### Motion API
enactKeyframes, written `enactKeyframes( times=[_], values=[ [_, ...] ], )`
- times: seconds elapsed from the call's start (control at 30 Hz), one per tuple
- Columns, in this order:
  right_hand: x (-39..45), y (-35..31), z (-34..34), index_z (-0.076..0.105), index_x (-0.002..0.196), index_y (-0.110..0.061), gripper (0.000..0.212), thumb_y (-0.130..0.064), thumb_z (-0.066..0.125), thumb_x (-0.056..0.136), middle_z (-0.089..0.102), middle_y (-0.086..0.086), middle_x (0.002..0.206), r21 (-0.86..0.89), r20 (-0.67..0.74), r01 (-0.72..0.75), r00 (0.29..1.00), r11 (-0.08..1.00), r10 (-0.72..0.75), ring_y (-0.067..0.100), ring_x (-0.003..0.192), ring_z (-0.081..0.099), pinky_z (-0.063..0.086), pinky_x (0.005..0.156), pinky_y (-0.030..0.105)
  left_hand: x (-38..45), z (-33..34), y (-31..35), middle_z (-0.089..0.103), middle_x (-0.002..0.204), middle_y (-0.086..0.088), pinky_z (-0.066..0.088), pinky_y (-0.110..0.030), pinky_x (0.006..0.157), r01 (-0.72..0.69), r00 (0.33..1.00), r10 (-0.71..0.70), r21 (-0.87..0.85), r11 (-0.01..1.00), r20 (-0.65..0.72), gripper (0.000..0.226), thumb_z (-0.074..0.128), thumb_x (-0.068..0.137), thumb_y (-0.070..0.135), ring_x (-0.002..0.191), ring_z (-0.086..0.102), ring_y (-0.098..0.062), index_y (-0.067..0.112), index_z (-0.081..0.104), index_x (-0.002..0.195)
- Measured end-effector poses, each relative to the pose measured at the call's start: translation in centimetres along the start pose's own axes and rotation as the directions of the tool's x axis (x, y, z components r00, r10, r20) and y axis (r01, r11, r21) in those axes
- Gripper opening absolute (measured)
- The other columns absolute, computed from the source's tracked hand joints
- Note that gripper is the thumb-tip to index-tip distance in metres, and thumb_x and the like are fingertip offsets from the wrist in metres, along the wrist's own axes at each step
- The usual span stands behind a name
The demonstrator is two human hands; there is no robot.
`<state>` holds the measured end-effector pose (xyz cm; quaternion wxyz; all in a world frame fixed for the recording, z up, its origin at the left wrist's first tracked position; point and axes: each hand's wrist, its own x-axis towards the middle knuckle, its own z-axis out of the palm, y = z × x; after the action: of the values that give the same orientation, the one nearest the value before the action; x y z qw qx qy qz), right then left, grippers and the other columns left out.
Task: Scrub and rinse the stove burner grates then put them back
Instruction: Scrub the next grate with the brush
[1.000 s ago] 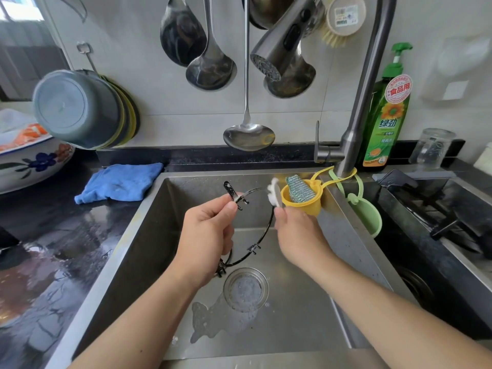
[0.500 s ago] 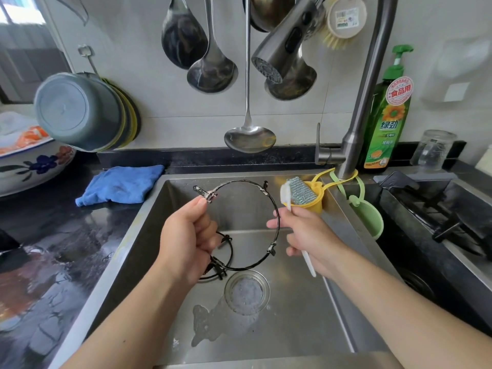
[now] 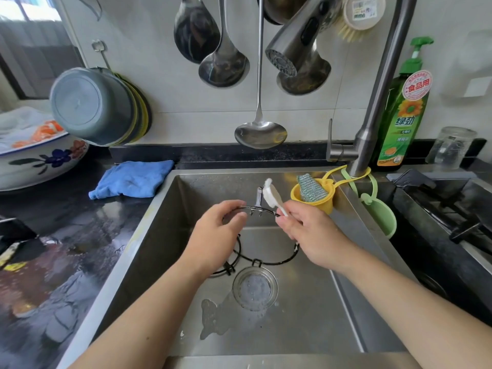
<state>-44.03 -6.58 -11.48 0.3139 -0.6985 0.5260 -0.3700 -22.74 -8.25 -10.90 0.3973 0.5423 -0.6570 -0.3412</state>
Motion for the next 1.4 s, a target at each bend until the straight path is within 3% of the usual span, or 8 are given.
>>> enactKeyframes(
  times=[0.13,0.27,0.5,0.7,0.93,1.07,1.27,1.4],
  values=[
    [-0.2,0.0,-0.3,0.062,0.087,-0.025,0.017,-0.028,0.055,0.102,0.059,-0.005,0.071,-0.085,-0.004,-0.047,0.999,0.995,0.047,0.014,0.068,0.053,0.046,0.067,0.036,-0.3,0.5,-0.2,0.059,0.059,0.023,0.040,-0.012,0.059,-0.048,0.994,0.047,0.003,0.999,0.095,0.017,0.062,0.101,0.024,0.053,0.049,0.006,0.020,0.078,0.102],
    [-0.4,-1.4,-0.2,0.063,0.088,-0.023,0.031,-0.042,0.044,0.103,0.056,-0.005,0.082,-0.365,-0.176,-0.033,0.984,0.930,-0.035,0.012,0.077,0.053,0.046,0.068,0.036,0.0,0.2,0.0,0.060,0.075,0.002,0.044,-0.028,0.070,0.015,0.998,-0.012,-0.052,0.999,0.055,0.021,0.065,0.099,0.027,0.069,0.050,-0.010,0.021,0.078,0.084],
    [-0.7,-3.3,0.9,0.050,0.081,-0.021,0.038,-0.047,0.036,0.105,0.054,-0.003,0.073,-0.633,-0.084,-0.062,0.996,0.772,0.011,0.022,0.070,0.053,0.046,0.062,0.040,-0.3,0.5,0.3,0.046,0.056,0.007,0.031,-0.018,0.047,-0.021,0.995,0.018,0.027,0.999,0.097,0.022,0.061,0.100,0.019,0.044,0.032,-0.005,0.015,0.079,0.088],
    [-0.9,-2.3,-0.7,0.045,0.072,-0.018,0.046,-0.048,0.033,0.105,0.053,0.000,0.070,-0.549,-0.268,-0.271,0.953,0.791,0.141,0.020,0.064,0.050,0.038,0.055,0.036,-0.8,1.2,0.9,0.049,0.049,0.012,0.036,-0.020,0.048,-0.021,0.999,0.019,0.059,0.998,0.046,0.020,0.061,0.101,0.024,0.041,0.037,-0.004,0.021,0.079,0.092],
    [-1.4,-3.9,2.2,0.039,0.073,-0.022,0.043,-0.046,0.028,0.107,0.053,0.003,0.074,-0.499,-0.176,-0.235,0.970,0.834,0.168,0.021,0.066,0.051,0.037,0.054,0.037,-0.3,0.4,1.0,0.048,0.058,0.002,0.033,-0.023,0.049,0.016,0.997,-0.031,-0.198,0.980,-0.073,0.024,0.059,0.102,0.022,0.053,0.037,-0.012,0.021,0.080,0.091],
    [-0.1,-1.5,0.6,0.054,0.083,-0.023,0.043,-0.043,0.025,0.107,0.059,0.006,0.088,-0.431,-0.231,-0.457,0.889,0.778,0.395,0.028,0.083,0.055,0.049,0.075,0.039,0.1,0.0,0.6,0.032,0.053,0.004,0.019,-0.021,0.046,0.115,0.980,-0.169,-0.394,0.912,-0.105,0.028,0.058,0.102,0.020,0.046,0.023,-0.012,0.016,0.080,0.084],
    [-0.6,-3.7,2.4,0.050,0.082,-0.021,0.042,-0.044,0.025,0.107,0.056,0.005,0.078,-0.423,-0.229,-0.245,0.960,0.872,0.158,0.022,0.071,0.052,0.038,0.057,0.037,-0.4,1.3,1.5,0.044,0.042,0.020,0.029,-0.025,0.054,0.105,0.989,-0.134,-0.337,0.936,-0.064,0.024,0.056,0.104,0.018,0.039,0.040,0.001,0.013,0.079,0.096],
    [0.4,-0.8,1.0,0.056,0.088,-0.019,0.043,-0.043,0.026,0.107,0.061,0.006,0.089,-0.454,-0.229,-0.481,0.876,0.750,0.424,0.028,0.082,0.058,0.045,0.068,0.037,-0.2,1.1,0.9,0.038,0.047,0.017,0.025,-0.025,0.052,0.076,0.985,-0.128,-0.367,0.927,-0.119,0.023,0.057,0.104,0.021,0.044,0.030,-0.005,0.015,0.080,0.099]
  ],
)
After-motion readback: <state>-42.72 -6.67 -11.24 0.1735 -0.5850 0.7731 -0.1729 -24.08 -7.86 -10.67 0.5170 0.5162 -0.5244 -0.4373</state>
